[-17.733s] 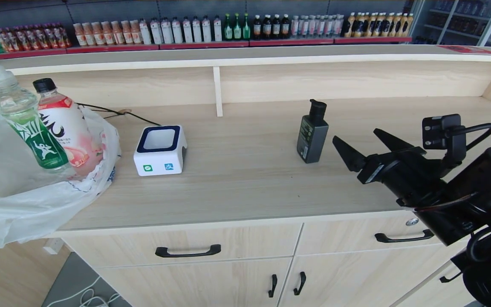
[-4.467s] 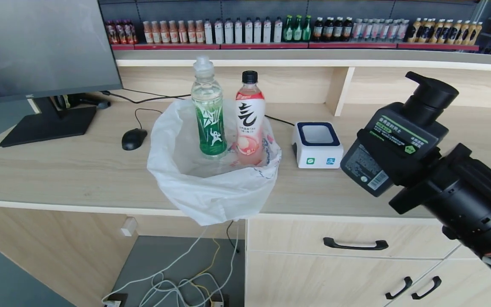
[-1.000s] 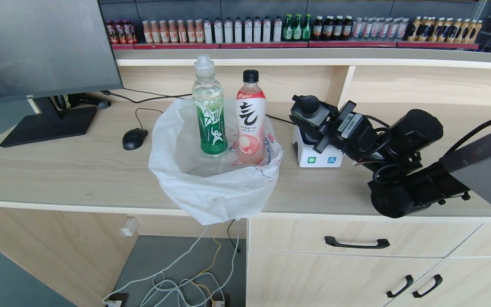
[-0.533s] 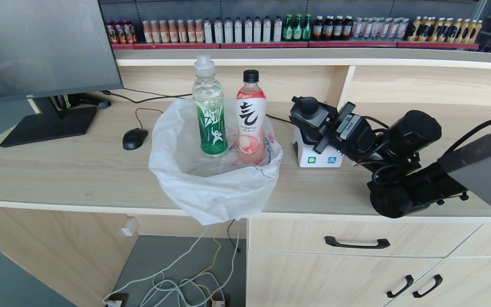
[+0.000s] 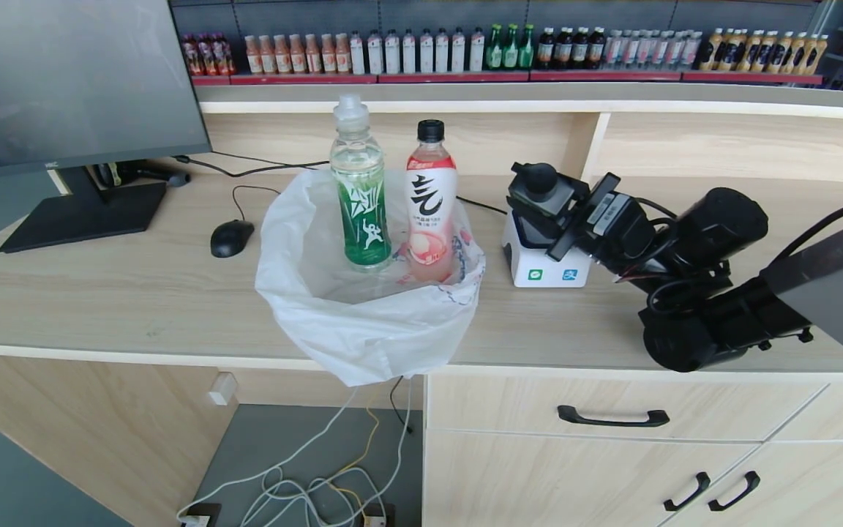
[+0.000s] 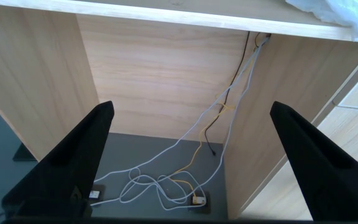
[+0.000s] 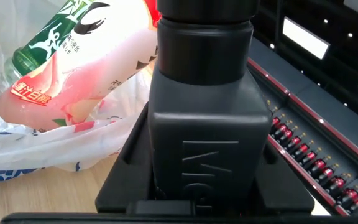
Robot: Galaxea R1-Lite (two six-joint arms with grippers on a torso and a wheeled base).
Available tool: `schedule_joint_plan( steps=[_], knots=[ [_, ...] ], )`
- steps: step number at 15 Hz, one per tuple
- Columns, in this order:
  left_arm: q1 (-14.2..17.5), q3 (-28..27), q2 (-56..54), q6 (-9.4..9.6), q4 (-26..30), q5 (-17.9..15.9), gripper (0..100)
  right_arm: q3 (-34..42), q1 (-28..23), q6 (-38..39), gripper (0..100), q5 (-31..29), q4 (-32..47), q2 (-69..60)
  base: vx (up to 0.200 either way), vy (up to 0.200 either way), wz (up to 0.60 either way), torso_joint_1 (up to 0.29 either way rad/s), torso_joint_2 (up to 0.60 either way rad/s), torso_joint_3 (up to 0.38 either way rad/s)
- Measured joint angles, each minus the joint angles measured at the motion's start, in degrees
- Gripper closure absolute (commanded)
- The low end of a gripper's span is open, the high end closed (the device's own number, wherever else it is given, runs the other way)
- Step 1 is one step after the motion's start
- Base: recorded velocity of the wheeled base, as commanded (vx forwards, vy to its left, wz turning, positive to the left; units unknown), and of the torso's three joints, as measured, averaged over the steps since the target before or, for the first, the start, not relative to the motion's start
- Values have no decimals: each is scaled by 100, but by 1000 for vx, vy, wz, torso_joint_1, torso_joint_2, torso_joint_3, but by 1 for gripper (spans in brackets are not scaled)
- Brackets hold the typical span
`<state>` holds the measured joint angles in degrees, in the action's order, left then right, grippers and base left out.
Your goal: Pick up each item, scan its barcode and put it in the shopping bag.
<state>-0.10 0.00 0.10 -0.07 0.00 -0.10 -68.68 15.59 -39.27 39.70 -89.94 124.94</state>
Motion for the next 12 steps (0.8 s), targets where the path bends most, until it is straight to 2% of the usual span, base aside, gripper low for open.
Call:
schedule_joint_plan(
  steps=[12],
  knots=[
    [0, 0, 0, 0, 0, 0, 0, 300, 44, 185, 100, -167, 2, -286, 0, 0, 0, 0, 0, 0]
  ],
)
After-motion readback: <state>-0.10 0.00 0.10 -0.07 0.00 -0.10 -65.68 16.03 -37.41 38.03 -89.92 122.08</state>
